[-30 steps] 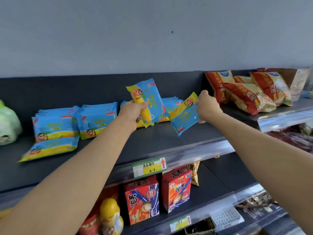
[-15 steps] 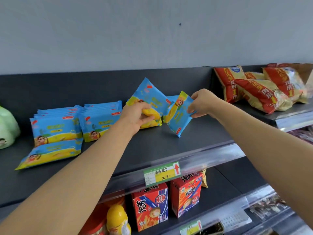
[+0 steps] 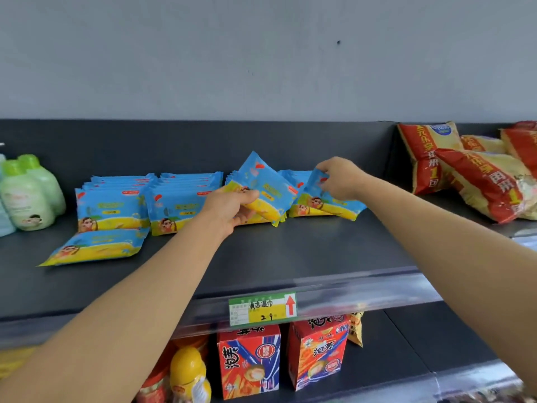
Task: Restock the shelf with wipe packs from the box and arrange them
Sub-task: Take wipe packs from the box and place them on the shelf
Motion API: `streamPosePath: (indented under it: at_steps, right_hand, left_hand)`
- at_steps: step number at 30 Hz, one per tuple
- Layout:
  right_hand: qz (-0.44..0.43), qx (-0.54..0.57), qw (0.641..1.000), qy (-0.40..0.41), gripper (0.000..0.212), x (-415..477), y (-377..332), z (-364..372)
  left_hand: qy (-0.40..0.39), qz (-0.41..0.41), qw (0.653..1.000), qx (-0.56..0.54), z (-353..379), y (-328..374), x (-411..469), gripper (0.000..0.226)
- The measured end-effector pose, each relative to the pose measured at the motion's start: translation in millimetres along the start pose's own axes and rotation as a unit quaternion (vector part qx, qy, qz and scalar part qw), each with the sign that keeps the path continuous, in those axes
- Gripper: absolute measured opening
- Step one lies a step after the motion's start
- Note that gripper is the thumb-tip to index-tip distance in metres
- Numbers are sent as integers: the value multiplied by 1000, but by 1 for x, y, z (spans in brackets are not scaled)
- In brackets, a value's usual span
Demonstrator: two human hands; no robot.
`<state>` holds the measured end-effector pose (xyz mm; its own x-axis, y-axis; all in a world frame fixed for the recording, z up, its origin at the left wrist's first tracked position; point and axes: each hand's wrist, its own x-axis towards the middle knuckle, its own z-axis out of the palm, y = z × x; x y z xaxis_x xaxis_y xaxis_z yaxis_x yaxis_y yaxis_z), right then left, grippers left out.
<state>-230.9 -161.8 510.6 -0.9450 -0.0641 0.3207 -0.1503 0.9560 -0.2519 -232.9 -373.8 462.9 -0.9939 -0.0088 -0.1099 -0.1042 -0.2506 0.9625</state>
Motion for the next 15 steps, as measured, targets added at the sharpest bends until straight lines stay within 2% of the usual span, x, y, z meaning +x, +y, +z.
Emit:
streamPosePath:
  at_steps: [2,5,9,12,15]
  right_hand:
    - [-20,-35,999,-32,17,5,1,10]
    - [-41,-61,994,-77,30,15,3,25]
    - [-60,-42,996,-50,38,27,11,41]
    - [-53,-140,989,12,43,27,23,48]
    - [-44,-199,978,35,45,27,33,53]
  left_hand:
    - [0,9,1000,23,-3,-5,-1,22]
    - [20,6,998,57,-8,-8,0,29]
    - [52,-1,988,149,-13,-15,1,35]
    - [102,25,957,272,-20,-21,8,42]
    - [132,39,910,392,-23,-24,13,44]
